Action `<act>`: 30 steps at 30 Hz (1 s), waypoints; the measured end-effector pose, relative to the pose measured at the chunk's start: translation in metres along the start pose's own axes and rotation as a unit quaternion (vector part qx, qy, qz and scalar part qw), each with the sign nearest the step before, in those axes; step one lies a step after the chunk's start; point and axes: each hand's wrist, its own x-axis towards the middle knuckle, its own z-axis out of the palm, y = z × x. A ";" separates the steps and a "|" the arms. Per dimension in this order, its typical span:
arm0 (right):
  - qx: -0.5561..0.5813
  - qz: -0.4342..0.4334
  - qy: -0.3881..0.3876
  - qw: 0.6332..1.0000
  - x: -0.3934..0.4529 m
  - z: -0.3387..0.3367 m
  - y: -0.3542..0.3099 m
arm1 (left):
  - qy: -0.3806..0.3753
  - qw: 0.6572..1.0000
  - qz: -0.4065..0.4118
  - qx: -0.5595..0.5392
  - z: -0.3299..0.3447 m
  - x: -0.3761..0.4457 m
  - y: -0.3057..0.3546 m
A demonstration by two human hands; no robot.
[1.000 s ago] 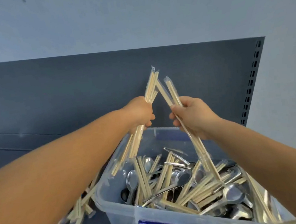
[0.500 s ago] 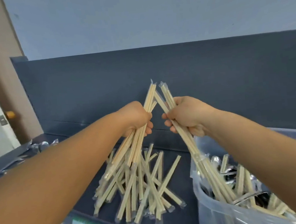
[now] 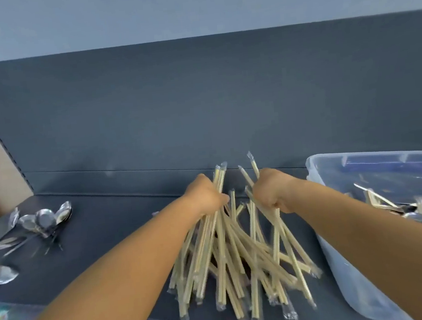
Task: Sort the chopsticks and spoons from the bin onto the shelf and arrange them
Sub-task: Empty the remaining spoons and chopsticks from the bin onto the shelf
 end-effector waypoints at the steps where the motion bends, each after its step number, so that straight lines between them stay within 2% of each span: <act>1: 0.022 0.012 0.027 0.999 0.001 0.003 0.003 | -0.010 1.000 0.007 0.004 0.002 0.002 0.000; 2: 0.042 0.023 0.030 0.998 0.000 -0.001 0.007 | -0.020 1.000 0.013 0.018 0.003 0.004 -0.001; 3: -0.021 0.009 0.029 0.999 0.000 -0.003 0.010 | -0.030 0.999 0.021 0.040 0.003 0.005 -0.001; 5: -0.063 0.013 0.024 0.998 -0.003 -0.004 0.016 | -0.042 0.994 0.042 0.091 0.002 0.005 -0.002; 10: -0.037 -0.025 0.033 0.998 -0.016 -0.012 0.019 | -0.043 0.974 0.112 0.194 0.002 -0.004 0.010; 17: -0.006 -0.062 0.086 0.994 -0.039 -0.042 0.046 | 0.004 0.948 0.194 0.251 0.008 -0.036 0.061; 23: -0.040 -0.083 0.116 0.989 -0.055 -0.078 0.107 | 0.035 0.931 0.239 0.272 0.030 -0.061 0.116; 30: -0.080 -0.079 0.087 0.990 -0.064 -0.116 0.194 | 0.015 0.917 0.257 0.305 0.092 -0.075 0.182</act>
